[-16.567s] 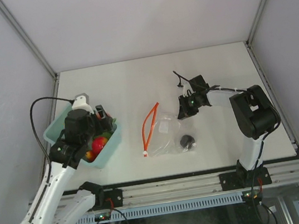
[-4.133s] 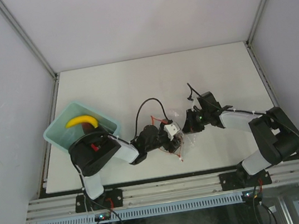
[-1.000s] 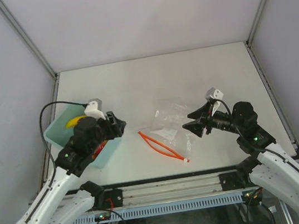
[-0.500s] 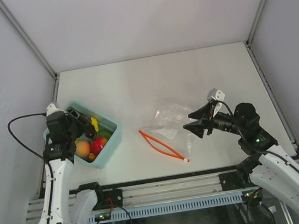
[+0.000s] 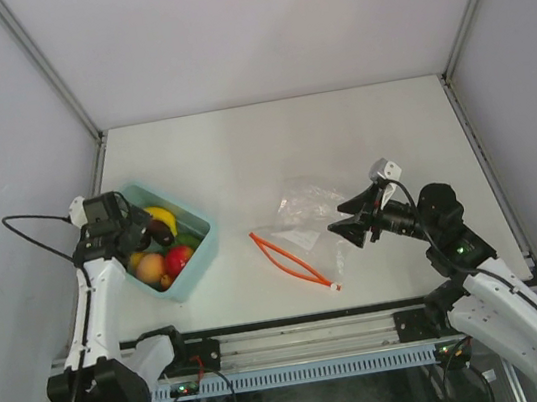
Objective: Open the zip-top bag and remove the fake food
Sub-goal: Place the fake fruit in the bin.
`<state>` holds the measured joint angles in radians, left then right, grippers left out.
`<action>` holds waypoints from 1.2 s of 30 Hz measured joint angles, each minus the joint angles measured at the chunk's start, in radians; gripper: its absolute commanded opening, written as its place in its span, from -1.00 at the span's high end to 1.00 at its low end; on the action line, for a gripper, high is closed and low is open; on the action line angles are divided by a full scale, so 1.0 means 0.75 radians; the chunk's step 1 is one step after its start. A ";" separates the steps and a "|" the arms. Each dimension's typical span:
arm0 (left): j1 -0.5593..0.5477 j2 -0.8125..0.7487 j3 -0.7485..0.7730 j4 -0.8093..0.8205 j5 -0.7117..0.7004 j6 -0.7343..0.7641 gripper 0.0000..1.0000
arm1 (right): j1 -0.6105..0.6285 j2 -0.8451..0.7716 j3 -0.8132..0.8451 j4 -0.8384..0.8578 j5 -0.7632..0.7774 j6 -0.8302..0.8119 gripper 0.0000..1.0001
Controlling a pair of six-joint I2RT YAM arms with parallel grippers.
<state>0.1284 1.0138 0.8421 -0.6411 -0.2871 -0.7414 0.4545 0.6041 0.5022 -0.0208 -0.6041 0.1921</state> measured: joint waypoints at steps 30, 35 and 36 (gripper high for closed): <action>-0.096 -0.398 0.063 0.383 1.026 0.262 -1.00 | 0.019 0.390 0.467 -0.255 0.161 -0.121 -0.91; -0.128 -0.418 0.258 0.191 0.974 0.458 -1.00 | 0.038 0.566 0.832 -0.441 0.425 -0.073 -0.94; -0.128 -0.422 0.289 0.157 0.953 0.492 -1.00 | 0.045 0.581 0.876 -0.459 0.472 -0.067 -0.94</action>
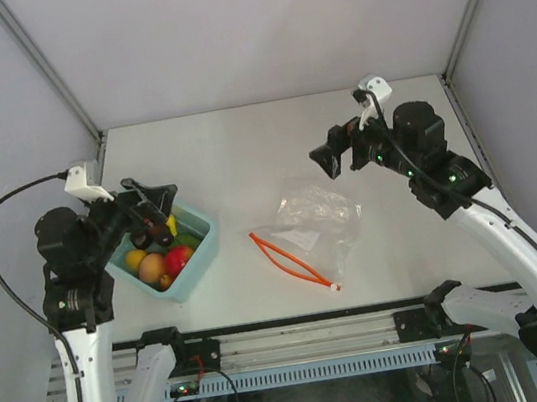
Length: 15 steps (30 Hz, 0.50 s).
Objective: Open the zip-top bag and remove the fake food
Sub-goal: Place the fake fruit in the bin, then reset both arms
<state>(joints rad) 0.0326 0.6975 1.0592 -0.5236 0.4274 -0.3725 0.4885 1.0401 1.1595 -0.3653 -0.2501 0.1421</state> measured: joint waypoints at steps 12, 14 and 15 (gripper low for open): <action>0.000 -0.010 0.244 -0.263 -0.067 0.128 -0.99 | 0.128 0.153 0.470 -0.249 0.459 0.004 -0.98; 0.001 -0.007 0.280 -0.281 -0.067 0.128 -1.00 | 0.176 0.170 0.509 -0.257 0.544 0.001 -0.98; 0.000 -0.007 0.300 -0.290 -0.067 0.128 -1.00 | 0.205 0.179 0.522 -0.259 0.594 -0.002 -0.98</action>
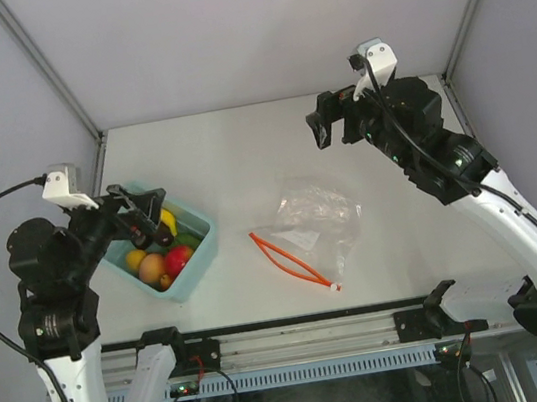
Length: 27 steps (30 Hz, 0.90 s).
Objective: Open the zip-top bag and remove the fake food
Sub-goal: Reset both arms
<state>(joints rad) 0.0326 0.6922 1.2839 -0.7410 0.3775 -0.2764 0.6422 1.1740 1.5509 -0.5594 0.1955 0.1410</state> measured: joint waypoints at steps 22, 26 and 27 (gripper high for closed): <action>0.000 -0.030 0.047 -0.049 -0.001 0.010 -1.00 | 0.168 0.008 -0.079 0.053 0.460 -0.006 -0.98; 0.000 -0.036 0.046 -0.048 -0.001 0.010 -1.00 | 0.168 0.008 -0.090 0.062 0.477 -0.010 -0.98; 0.000 -0.037 0.046 -0.048 -0.001 0.010 -0.99 | 0.169 0.008 -0.090 0.062 0.481 -0.012 -0.98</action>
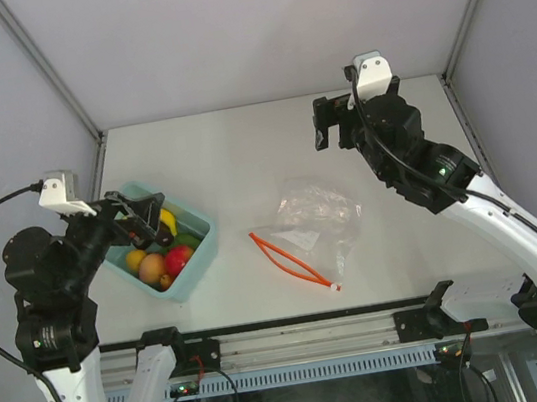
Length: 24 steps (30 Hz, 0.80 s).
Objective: Open the zip-top bag and remove the fake food
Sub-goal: Reset both arms
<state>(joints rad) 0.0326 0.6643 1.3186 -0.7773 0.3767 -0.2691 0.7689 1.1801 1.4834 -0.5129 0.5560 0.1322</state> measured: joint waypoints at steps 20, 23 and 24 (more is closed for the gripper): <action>0.001 -0.012 -0.006 0.006 -0.002 0.001 -1.00 | 0.028 -0.001 -0.023 0.031 0.068 -0.063 -0.98; 0.000 -0.015 -0.006 0.006 -0.006 0.001 -0.99 | 0.030 -0.001 -0.026 0.033 0.075 -0.074 -0.98; 0.000 -0.015 -0.006 0.006 -0.006 0.001 -1.00 | 0.030 -0.002 -0.030 0.037 0.077 -0.078 -0.98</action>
<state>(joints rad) 0.0326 0.6533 1.3144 -0.7731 0.3721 -0.2687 0.7910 1.1790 1.4609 -0.4850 0.6136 0.0734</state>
